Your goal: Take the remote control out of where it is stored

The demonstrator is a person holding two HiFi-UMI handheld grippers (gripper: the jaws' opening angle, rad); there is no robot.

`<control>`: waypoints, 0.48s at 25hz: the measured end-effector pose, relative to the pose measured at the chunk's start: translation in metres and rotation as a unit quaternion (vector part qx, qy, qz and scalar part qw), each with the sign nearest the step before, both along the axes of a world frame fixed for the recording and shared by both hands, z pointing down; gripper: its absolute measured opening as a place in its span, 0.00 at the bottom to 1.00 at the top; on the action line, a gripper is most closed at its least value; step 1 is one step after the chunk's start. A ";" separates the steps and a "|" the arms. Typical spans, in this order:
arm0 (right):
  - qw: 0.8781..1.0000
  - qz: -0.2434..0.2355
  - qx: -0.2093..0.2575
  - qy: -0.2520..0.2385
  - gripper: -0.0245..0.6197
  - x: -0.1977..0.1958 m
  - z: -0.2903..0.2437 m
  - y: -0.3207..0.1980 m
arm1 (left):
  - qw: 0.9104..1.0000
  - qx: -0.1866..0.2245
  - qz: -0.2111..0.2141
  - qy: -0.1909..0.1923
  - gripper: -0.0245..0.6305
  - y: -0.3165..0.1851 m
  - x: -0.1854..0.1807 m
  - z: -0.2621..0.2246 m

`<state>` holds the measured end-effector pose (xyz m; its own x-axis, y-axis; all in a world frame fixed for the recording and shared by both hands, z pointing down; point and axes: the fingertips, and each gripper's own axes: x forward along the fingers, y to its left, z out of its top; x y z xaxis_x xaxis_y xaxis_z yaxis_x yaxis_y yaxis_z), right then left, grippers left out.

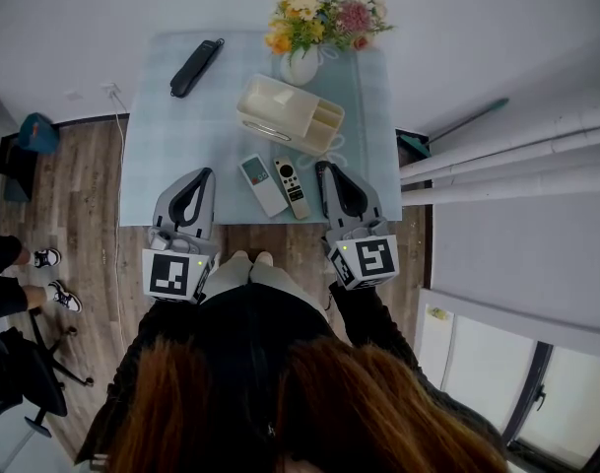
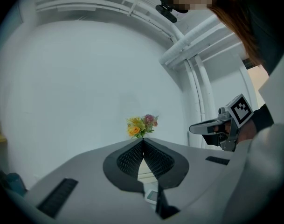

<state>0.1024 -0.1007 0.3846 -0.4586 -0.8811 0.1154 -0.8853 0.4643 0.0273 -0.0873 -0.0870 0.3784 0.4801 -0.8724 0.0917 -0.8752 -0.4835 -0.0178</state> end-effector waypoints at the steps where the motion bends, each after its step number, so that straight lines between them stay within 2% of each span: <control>1: 1.000 0.000 0.000 0.000 0.06 0.000 -0.001 0.001 | 1.000 -0.002 0.001 -0.001 0.04 0.000 0.000 0.001; 12: 1.000 0.002 0.009 0.004 0.06 -0.002 -0.012 0.004 | 1.000 0.000 0.004 -0.004 0.04 0.003 0.001 0.000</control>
